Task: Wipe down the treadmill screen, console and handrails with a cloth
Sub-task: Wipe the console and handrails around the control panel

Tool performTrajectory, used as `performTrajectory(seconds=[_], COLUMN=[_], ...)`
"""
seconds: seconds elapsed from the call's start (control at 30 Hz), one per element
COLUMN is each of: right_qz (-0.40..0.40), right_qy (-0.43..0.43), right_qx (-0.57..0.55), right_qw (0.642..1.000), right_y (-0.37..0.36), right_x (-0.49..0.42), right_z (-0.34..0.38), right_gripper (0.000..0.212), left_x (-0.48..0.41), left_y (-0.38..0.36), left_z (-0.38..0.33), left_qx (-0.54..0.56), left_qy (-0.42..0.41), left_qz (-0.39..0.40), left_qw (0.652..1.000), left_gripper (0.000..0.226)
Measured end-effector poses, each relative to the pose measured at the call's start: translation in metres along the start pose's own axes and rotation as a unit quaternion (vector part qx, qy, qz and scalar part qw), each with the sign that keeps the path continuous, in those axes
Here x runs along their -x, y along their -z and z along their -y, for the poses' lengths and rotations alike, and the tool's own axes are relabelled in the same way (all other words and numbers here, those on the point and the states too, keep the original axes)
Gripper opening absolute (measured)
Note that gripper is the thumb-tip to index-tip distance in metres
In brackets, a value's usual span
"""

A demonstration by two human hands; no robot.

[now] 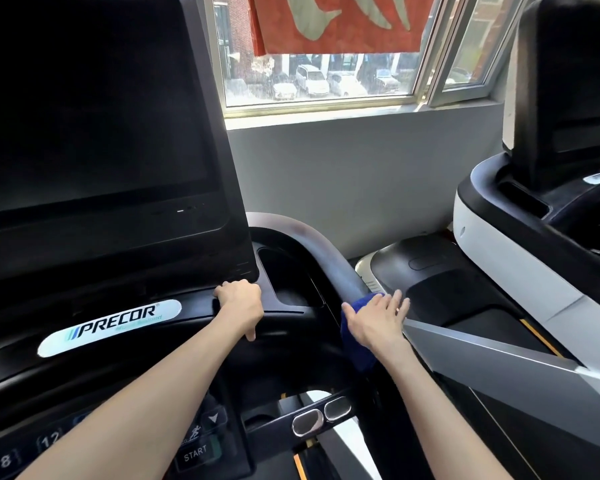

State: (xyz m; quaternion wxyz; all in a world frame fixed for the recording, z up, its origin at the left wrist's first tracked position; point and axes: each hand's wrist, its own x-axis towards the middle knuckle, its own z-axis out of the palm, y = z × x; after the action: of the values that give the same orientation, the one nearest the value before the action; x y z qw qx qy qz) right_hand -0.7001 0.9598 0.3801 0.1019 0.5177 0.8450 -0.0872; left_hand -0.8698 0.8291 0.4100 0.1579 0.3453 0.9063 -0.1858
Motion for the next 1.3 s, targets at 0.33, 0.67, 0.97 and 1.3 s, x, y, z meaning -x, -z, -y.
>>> performTrajectory(seconds=[0.33,0.67,0.97,1.3], right_qz=[-0.109,-0.014,-0.099,-0.057], right_qy=[-0.006,-0.018,0.002,0.034], right_qx=[-0.058,-0.018,0.015,-0.001], right_qw=[0.992,1.000,0.995,0.998], right_y=[-0.001,-0.020,-0.033,-0.021], right_x=[-0.004,-0.006,-0.031,-0.080], right_z=[-0.011,-0.026,0.016,0.051], right_gripper=[0.067,0.092,0.115,0.115], left_x=[0.003,0.002,-0.003,-0.009], left_y=[0.002,0.000,-0.005,-0.012], left_z=[-0.001,0.001,0.001,0.001], left_qx=[0.001,0.007,0.003,0.035], left_qy=[0.003,0.002,0.013,0.032], left_qz=[-0.001,-0.005,-0.018,-0.028], left_qw=[1.000,1.000,1.000,0.998], left_gripper=[0.063,0.062,0.061,0.053])
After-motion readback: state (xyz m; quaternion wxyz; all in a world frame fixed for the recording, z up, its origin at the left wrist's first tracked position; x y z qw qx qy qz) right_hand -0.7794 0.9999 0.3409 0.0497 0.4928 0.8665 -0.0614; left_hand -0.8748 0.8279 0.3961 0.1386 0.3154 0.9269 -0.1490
